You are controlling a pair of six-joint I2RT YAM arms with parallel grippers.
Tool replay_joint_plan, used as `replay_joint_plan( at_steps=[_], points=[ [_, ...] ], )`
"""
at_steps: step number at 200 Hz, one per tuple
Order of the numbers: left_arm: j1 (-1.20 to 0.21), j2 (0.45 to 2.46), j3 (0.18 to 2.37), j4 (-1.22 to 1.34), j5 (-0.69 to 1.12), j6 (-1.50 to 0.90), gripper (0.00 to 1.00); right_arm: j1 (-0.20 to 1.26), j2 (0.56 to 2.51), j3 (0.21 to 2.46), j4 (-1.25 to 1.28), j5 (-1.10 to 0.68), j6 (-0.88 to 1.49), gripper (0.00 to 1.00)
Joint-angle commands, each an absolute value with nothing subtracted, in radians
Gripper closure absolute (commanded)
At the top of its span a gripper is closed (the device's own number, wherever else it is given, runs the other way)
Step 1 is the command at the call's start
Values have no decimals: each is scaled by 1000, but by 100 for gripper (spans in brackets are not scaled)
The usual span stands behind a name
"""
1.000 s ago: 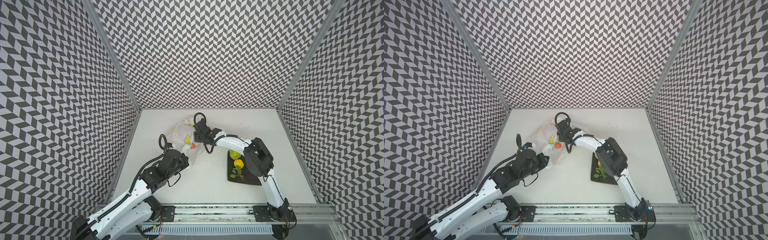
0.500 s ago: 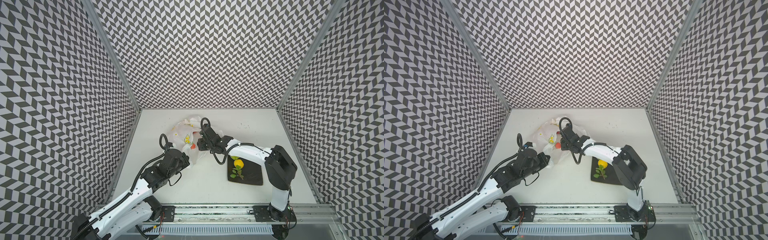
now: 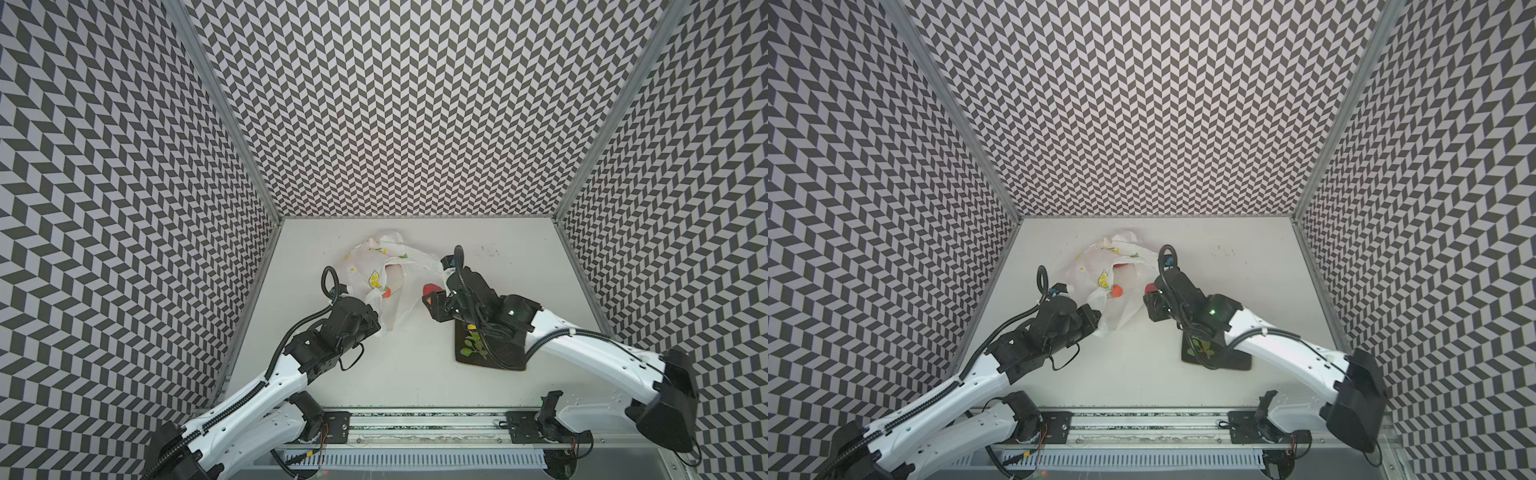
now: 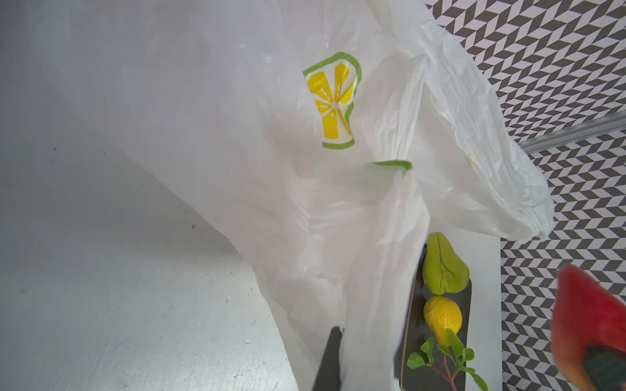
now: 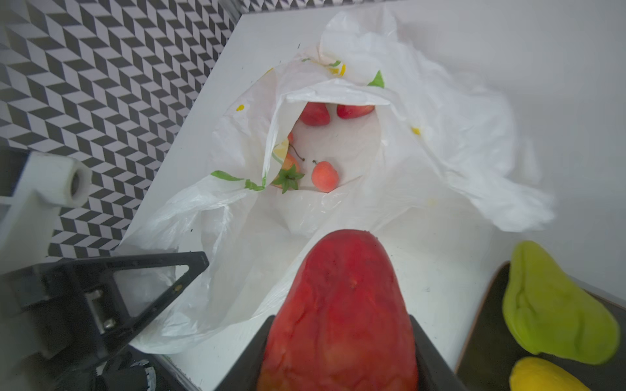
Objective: Take fruits out of the plastic bag
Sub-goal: Place the fruit on the plate.
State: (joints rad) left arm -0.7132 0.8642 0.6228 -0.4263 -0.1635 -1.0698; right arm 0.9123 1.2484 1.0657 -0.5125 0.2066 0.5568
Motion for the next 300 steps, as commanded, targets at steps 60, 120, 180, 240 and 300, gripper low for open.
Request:
replay_joint_plan(
  at_steps=[60, 120, 180, 240, 300],
  points=[
    [-713, 858, 639, -428, -202, -1047, 100, 706, 966, 1000, -892, 435, 706, 53],
    [-712, 839, 638, -442, -201, -1039, 100, 631, 908, 765, -881, 346, 879, 54],
    [-709, 820, 624, -448, -199, -1042, 100, 631, 912, 597, -809, 237, 880, 54],
    [-709, 821, 624, -453, -195, -1040, 100, 630, 978, 505, -715, 138, 896, 54],
    [-709, 832, 632, -453, -195, -1037, 100, 631, 981, 458, -665, 162, 922, 46]
  ],
)
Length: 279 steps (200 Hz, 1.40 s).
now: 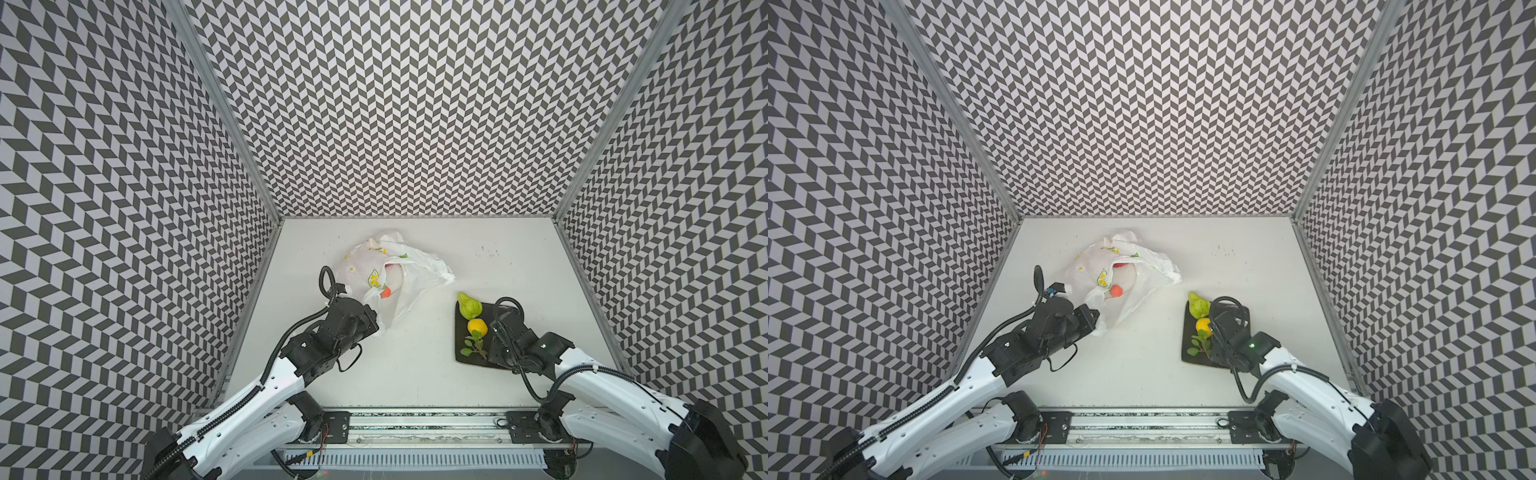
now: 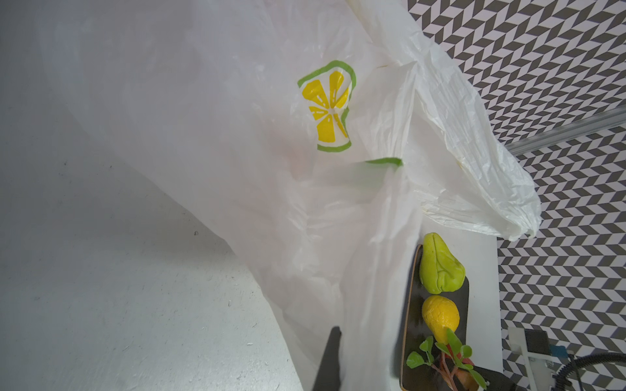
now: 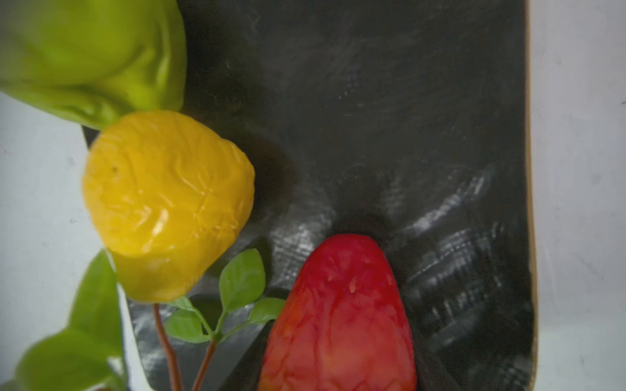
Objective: Take fruits out of the plastic bag
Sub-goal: Place the fruit on the plate, then move the plastic bag to the center of the table.
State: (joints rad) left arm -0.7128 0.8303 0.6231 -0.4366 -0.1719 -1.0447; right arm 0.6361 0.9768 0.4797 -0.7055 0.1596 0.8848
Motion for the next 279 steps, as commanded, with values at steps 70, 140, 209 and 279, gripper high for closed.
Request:
replay_joint_plan(
  at_steps=[70, 140, 209, 279],
  points=[
    [-709, 846, 633, -442, -190, -1037, 100, 630, 960, 533, -760, 223, 936, 28],
    [-709, 847, 630, -442, -186, -1035, 100, 631, 891, 813, -810, 348, 742, 36],
    [-709, 847, 624, -462, -178, -1035, 100, 787, 1082, 938, -422, 113, 401, 38],
    [-709, 847, 634, -577, -200, -1085, 100, 907, 1537, 1135, -170, -6, 387, 39]
  ],
)
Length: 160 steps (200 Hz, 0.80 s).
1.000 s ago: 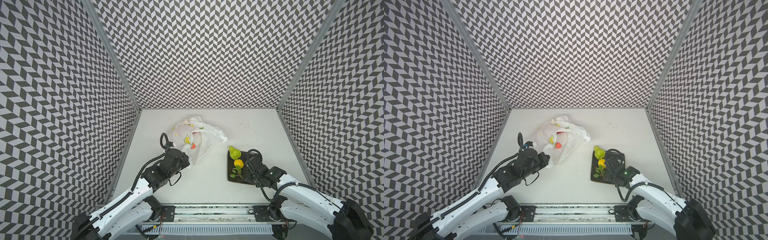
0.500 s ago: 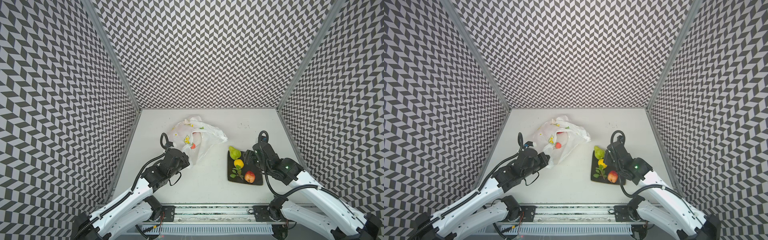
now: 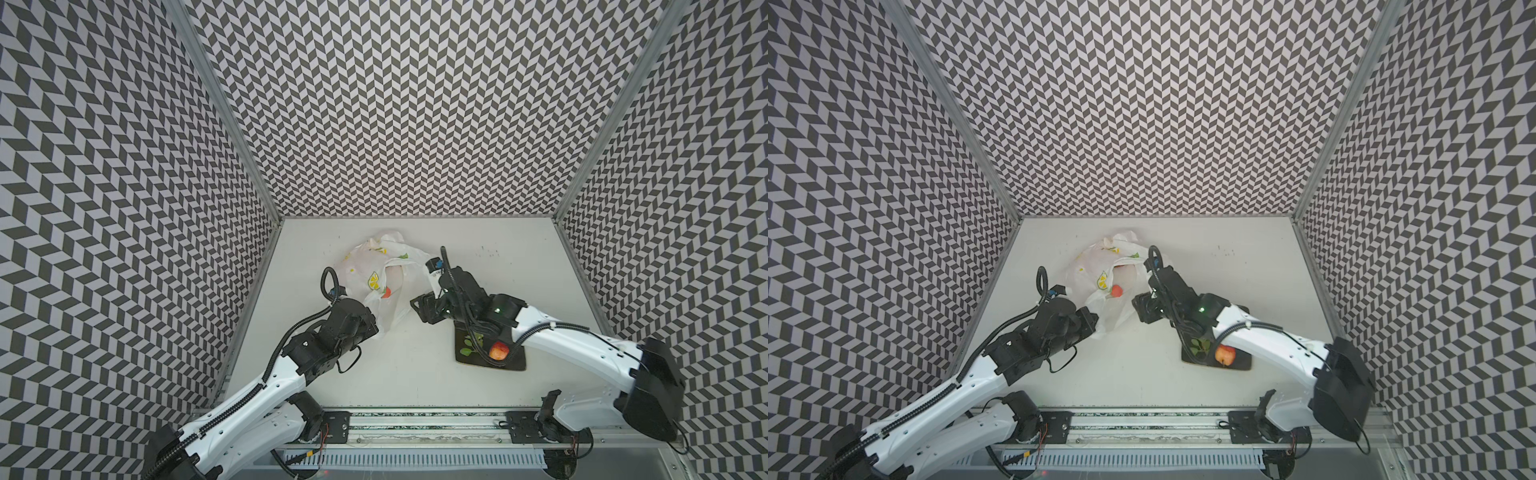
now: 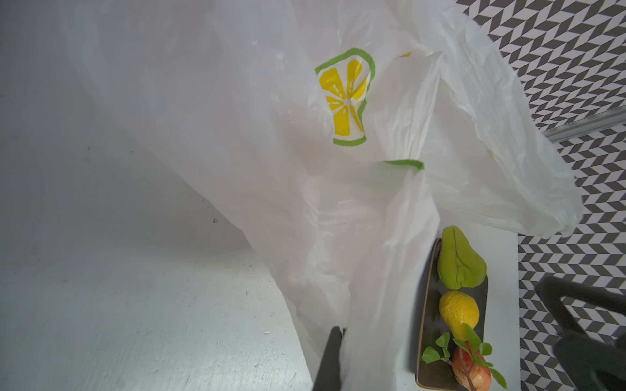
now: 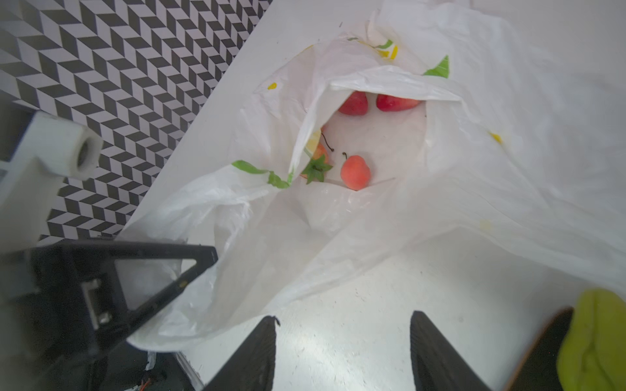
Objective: Take fruits out of the plastic bag
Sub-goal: Move the plastic bag to the center of the table.
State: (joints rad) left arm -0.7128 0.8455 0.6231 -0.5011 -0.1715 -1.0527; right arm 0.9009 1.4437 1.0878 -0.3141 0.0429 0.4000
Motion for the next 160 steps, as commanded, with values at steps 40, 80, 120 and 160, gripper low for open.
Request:
replay_joint_plan(
  at_steps=[40, 80, 120, 160],
  points=[
    [-709, 836, 639, -609, -210, -1095, 100, 901, 1739, 1203, -94, 152, 492, 40],
    [-709, 821, 664, -651, -226, -1083, 90, 864, 1919, 1324, -95, 212, 581, 42],
    [-709, 811, 691, -732, -277, -1119, 100, 842, 2026, 1422, -123, 168, 579, 45],
    [-709, 811, 729, -811, -333, -1125, 100, 865, 2060, 1500, -97, 64, 493, 40]
  ],
)
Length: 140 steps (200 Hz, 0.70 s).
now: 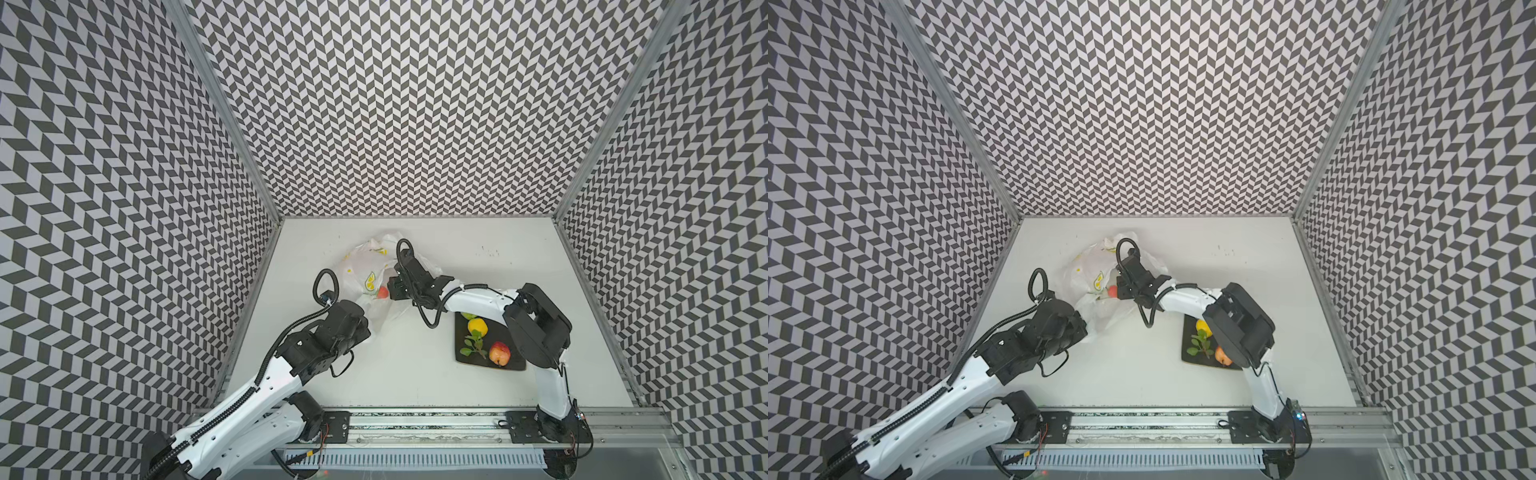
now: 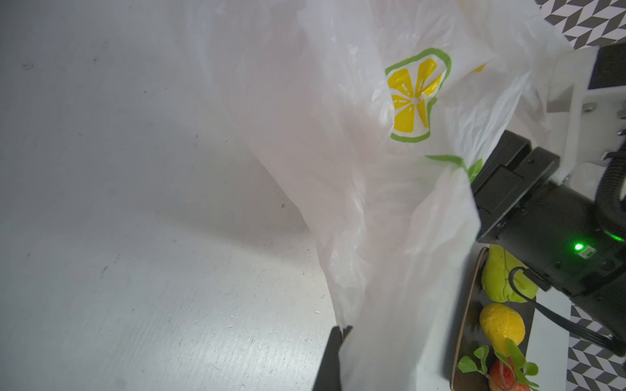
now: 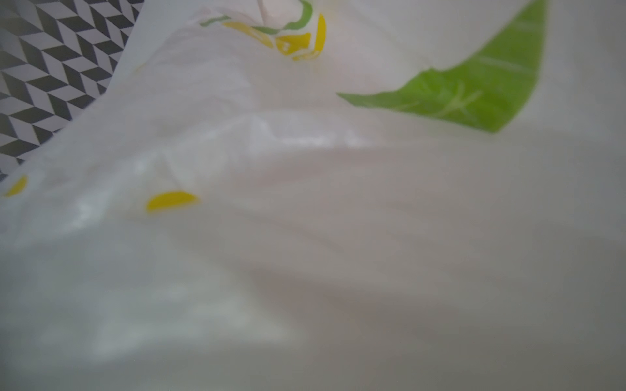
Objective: Take fruits out of the plastic bag
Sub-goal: Move the plastic bag to the center of the table.
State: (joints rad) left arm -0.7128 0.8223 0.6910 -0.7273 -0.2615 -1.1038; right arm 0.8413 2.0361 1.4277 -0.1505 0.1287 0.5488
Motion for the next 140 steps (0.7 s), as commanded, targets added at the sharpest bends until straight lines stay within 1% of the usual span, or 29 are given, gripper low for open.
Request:
replay_joint_plan(
  at_steps=[1, 36, 85, 140],
  points=[
    [-709, 811, 730, -812, -334, -1126, 100, 865, 2061, 1503, -98, 64, 491, 39],
    [-707, 806, 718, -852, -340, -1140, 100, 895, 2112, 1576, -93, -1, 424, 38],
    [-701, 749, 671, -876, -318, -1189, 100, 910, 2193, 1657, -79, -82, 416, 38],
    [-699, 745, 674, -864, -288, -1178, 100, 927, 2283, 1738, -50, -101, 377, 32]
  ],
)
